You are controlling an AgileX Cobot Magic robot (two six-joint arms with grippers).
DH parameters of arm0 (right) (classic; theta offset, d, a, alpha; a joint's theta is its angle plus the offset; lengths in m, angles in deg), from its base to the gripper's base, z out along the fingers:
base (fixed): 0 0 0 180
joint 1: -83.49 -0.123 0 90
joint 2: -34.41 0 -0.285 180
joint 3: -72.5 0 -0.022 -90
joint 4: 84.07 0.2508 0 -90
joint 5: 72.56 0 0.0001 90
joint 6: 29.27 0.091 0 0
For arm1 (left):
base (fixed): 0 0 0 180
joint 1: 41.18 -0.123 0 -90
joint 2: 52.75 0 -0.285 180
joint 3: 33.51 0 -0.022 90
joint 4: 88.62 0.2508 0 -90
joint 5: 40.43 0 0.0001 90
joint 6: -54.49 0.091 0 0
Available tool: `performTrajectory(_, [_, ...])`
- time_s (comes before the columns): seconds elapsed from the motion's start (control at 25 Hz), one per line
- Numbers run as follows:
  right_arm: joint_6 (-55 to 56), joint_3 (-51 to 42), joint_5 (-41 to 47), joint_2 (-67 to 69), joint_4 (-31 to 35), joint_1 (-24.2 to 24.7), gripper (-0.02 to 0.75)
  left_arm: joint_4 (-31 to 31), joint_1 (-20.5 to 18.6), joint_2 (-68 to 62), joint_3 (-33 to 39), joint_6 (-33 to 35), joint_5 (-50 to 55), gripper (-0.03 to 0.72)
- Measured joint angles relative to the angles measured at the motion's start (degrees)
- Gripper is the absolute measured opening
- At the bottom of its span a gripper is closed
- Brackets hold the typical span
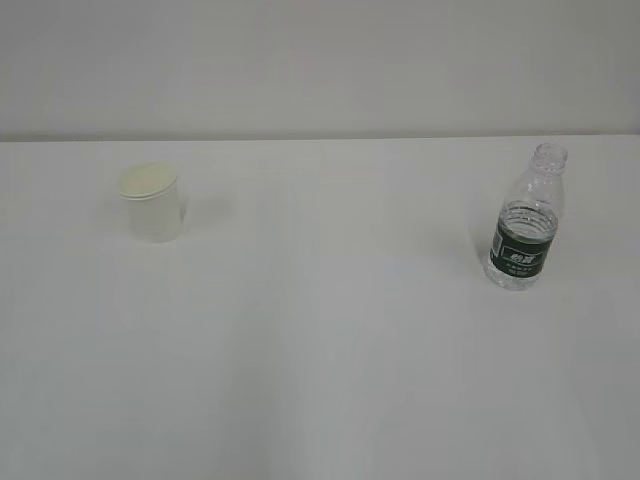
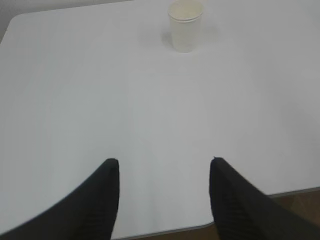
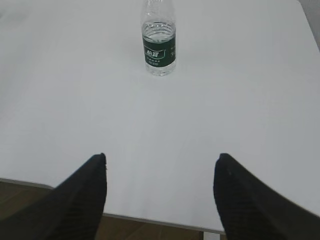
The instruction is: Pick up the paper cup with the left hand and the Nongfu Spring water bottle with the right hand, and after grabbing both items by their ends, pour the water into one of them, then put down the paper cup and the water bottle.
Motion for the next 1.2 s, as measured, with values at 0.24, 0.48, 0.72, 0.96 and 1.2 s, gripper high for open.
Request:
performTrajectory(0.24, [0.0, 0.0, 0.0, 0.0, 0.0, 0.0, 0.501, 0.0, 0.0, 0.0, 0.0, 0.0, 0.0, 0.409])
performTrajectory(0.48, [0.0, 0.0, 0.0, 0.0, 0.0, 0.0, 0.501, 0.0, 0.0, 0.0, 0.0, 0.0, 0.0, 0.409])
performTrajectory(0.72, [0.0, 0.0, 0.0, 0.0, 0.0, 0.0, 0.501, 0.0, 0.0, 0.0, 0.0, 0.0, 0.0, 0.408])
performTrajectory(0.96, [0.0, 0.0, 0.0, 0.0, 0.0, 0.0, 0.501, 0.0, 0.0, 0.0, 0.0, 0.0, 0.0, 0.408])
performTrajectory(1.2, [0.0, 0.0, 0.0, 0.0, 0.0, 0.0, 0.501, 0.0, 0.0, 0.0, 0.0, 0.0, 0.0, 0.407])
